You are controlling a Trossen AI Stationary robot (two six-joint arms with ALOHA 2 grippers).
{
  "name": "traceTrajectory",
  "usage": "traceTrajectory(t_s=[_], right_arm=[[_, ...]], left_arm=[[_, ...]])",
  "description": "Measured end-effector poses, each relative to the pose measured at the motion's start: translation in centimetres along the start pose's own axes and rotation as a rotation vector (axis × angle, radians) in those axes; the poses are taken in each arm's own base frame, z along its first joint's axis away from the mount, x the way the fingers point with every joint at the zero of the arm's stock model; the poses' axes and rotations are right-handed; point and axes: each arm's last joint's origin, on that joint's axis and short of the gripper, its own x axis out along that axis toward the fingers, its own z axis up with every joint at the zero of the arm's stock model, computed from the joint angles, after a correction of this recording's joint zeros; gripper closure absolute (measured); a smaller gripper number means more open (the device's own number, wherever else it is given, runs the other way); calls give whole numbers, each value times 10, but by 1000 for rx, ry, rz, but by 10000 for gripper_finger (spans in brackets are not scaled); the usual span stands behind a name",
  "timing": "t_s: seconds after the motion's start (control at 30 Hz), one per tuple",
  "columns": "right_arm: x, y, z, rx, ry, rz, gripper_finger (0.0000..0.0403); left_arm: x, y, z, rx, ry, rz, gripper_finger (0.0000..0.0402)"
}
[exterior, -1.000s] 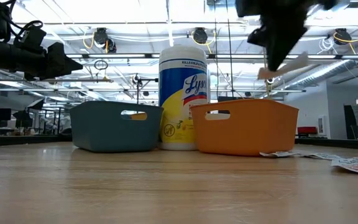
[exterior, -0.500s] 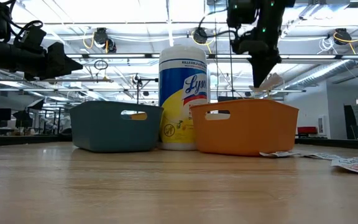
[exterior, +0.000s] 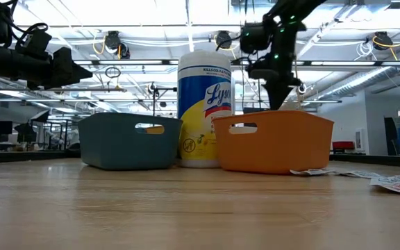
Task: Pick & Place First Aid Supplies
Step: Put the green bandage into the white bin
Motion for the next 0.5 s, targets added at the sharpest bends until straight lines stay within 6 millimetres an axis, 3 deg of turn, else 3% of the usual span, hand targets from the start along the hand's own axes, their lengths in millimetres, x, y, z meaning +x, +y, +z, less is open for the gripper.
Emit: traceTrajectory(t_s=[0.23, 0.5], right_arm=[[12, 0, 40, -5, 53, 14, 403], [11, -5, 78, 17, 28, 12, 403]], left_arm=[[0, 0, 0, 0, 0, 0, 94], [0, 0, 0, 0, 0, 0, 94]])
